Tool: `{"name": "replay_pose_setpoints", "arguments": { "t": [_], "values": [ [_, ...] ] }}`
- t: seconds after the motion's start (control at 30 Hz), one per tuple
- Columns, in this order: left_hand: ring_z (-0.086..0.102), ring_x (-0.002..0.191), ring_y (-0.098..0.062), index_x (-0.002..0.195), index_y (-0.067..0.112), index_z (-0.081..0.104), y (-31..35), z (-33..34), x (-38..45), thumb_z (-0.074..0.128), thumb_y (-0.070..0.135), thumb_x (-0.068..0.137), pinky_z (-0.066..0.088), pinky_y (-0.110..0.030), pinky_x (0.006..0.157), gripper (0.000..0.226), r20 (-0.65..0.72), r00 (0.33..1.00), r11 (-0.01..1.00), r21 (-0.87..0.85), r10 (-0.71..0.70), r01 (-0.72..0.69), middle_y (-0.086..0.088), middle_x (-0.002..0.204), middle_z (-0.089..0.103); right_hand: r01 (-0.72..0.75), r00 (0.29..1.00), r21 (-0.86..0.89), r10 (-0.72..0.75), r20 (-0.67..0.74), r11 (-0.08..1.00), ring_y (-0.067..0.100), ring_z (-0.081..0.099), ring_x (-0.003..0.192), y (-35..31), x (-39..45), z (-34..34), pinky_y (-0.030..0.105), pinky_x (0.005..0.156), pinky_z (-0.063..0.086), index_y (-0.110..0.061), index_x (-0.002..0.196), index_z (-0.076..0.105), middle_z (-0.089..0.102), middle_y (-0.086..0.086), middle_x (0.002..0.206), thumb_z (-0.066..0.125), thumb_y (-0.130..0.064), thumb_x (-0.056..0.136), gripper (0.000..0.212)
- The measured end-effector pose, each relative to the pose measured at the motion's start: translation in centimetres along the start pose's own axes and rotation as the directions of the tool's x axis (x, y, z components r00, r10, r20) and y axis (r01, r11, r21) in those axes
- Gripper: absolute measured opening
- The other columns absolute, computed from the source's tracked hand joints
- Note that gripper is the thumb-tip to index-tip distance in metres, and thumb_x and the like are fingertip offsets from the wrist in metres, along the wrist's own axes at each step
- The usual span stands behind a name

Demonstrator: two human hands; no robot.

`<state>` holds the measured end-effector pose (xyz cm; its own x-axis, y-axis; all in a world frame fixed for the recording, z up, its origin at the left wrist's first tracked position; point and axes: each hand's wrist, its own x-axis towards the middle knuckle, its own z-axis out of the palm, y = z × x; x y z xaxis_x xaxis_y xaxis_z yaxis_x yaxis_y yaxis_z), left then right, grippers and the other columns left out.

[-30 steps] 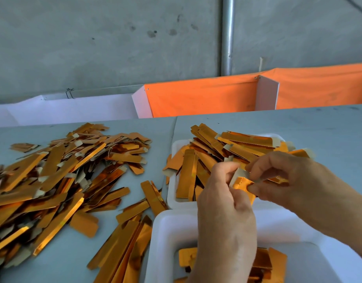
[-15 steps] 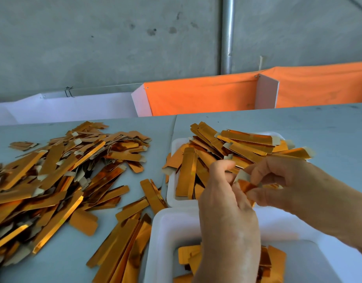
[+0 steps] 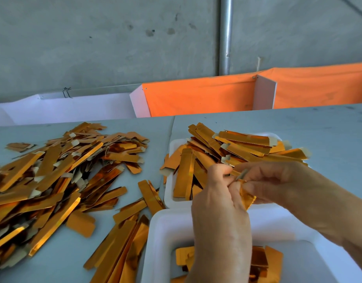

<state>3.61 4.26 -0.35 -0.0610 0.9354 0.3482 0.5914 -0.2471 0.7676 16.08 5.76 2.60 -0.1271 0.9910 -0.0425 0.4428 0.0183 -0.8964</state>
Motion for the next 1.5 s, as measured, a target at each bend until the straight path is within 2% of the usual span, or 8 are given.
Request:
{"name": "replay_pose_setpoints", "arguments": {
  "t": [0.13, 0.3, 0.43, 0.6, 0.87, 1.07, 1.23, 1.5],
  "values": [
    [0.058, 0.085, 0.002, 0.117, 0.037, 0.054, -0.1, 0.1, -0.3, 0.031, 0.044, 0.097, 0.049, -0.010, 0.073, 0.031, 0.028, 1.000, 0.991, 0.133, 0.007, -0.011, 0.019, 0.091, 0.062, -0.063, 0.997, 0.133, 0.067, -0.028, 0.989, 0.011, 0.070, 0.090, -0.1, -0.1, -0.2, 0.036, 0.088, 0.056, -0.015, 0.065, 0.074, 0.073, -0.009, 0.096, 0.065, -0.013, 0.085, 0.022],
    [0.054, 0.105, -0.002, 0.134, 0.035, 0.042, 0.0, 0.5, -0.4, 0.023, 0.047, 0.098, 0.043, -0.015, 0.082, 0.043, 0.146, 0.989, 0.965, 0.259, 0.005, -0.043, 0.017, 0.116, 0.059, -0.079, 0.987, 0.140, 0.098, -0.128, 0.987, 0.016, 0.071, 0.081, -0.1, 0.2, -0.4, 0.038, 0.087, 0.057, -0.008, 0.076, 0.073, 0.074, 0.002, 0.090, 0.062, -0.014, 0.087, 0.017],
    [0.047, 0.114, -0.001, 0.139, 0.033, 0.035, 0.1, 0.8, -0.1, 0.024, 0.045, 0.098, 0.040, -0.014, 0.088, 0.044, 0.215, 0.977, 0.963, 0.260, 0.008, -0.066, 0.017, 0.126, 0.052, -0.078, 0.996, 0.151, 0.083, -0.030, 0.985, 0.020, 0.071, 0.085, -0.1, -0.1, -1.0, 0.041, 0.092, 0.053, -0.006, 0.081, 0.074, 0.074, 0.007, 0.086, 0.058, -0.021, 0.090, 0.023],
    [0.044, 0.115, 0.000, 0.139, 0.033, 0.034, 0.2, 0.6, 0.0, 0.025, 0.046, 0.096, 0.031, -0.009, 0.084, 0.046, 0.229, 0.973, 0.957, 0.277, 0.023, -0.088, 0.017, 0.127, 0.050, -0.074, 0.997, 0.219, 0.072, 0.015, 0.973, 0.023, 0.071, 0.086, 0.4, 0.0, -1.3, 0.041, 0.091, 0.054, -0.003, 0.086, 0.074, 0.073, 0.014, 0.088, 0.054, -0.032, 0.088, 0.035],
    [0.049, 0.118, -0.003, 0.146, 0.034, 0.025, 0.4, 0.3, -0.4, 0.029, 0.053, 0.091, 0.045, -0.021, 0.098, 0.059, 0.245, 0.963, 0.969, 0.190, 0.110, -0.159, 0.016, 0.131, 0.052, -0.080, 0.997, 0.470, 0.077, 0.026, 0.879, 0.020, 0.071, 0.088, 1.1, 0.2, -1.5, 0.034, 0.079, 0.058, -0.004, 0.090, 0.076, 0.073, 0.013, 0.096, 0.057, -0.032, 0.083, 0.034],
    [0.063, 0.102, -0.008, 0.137, 0.028, 0.042, 0.2, -0.1, 0.1, 0.031, 0.045, 0.095, 0.052, -0.027, 0.089, 0.047, 0.344, 0.934, 0.962, 0.212, 0.094, -0.174, 0.010, 0.117, 0.063, -0.065, 0.997, 0.351, 0.050, 0.051, 0.934, 0.024, 0.071, 0.090, 1.6, 0.5, -2.0, 0.040, 0.087, 0.056, -0.005, 0.094, 0.076, 0.073, 0.013, 0.093, 0.055, -0.035, 0.082, 0.038],
    [0.063, 0.094, -0.008, 0.127, 0.027, 0.051, -0.1, -0.1, 0.2, 0.034, 0.040, 0.098, 0.052, -0.028, 0.085, 0.036, 0.352, 0.929, 0.939, 0.267, 0.113, -0.215, 0.007, 0.106, 0.066, -0.008, 0.988, 0.272, -0.034, 0.149, 0.962, 0.020, 0.070, 0.094, 1.5, 0.3, -2.8, 0.028, 0.076, 0.058, -0.018, 0.092, 0.077, 0.074, 0.008, 0.098, 0.063, -0.044, 0.068, 0.038],
    [0.064, 0.096, -0.008, 0.129, 0.026, 0.050, -0.1, 0.0, 0.1, 0.032, 0.041, 0.097, 0.053, -0.029, 0.087, 0.040, 0.340, 0.939, 0.963, 0.233, 0.046, -0.132, 0.006, 0.111, 0.066, 0.215, 0.977, 0.236, -0.211, -0.039, 0.948, 0.020, 0.072, 0.087, 1.7, 0.6, -3.1, 0.024, 0.070, 0.058, -0.021, 0.075, 0.070, 0.070, -0.004, 0.106, 0.069, -0.009, 0.070, 0.013]
  ]
}}
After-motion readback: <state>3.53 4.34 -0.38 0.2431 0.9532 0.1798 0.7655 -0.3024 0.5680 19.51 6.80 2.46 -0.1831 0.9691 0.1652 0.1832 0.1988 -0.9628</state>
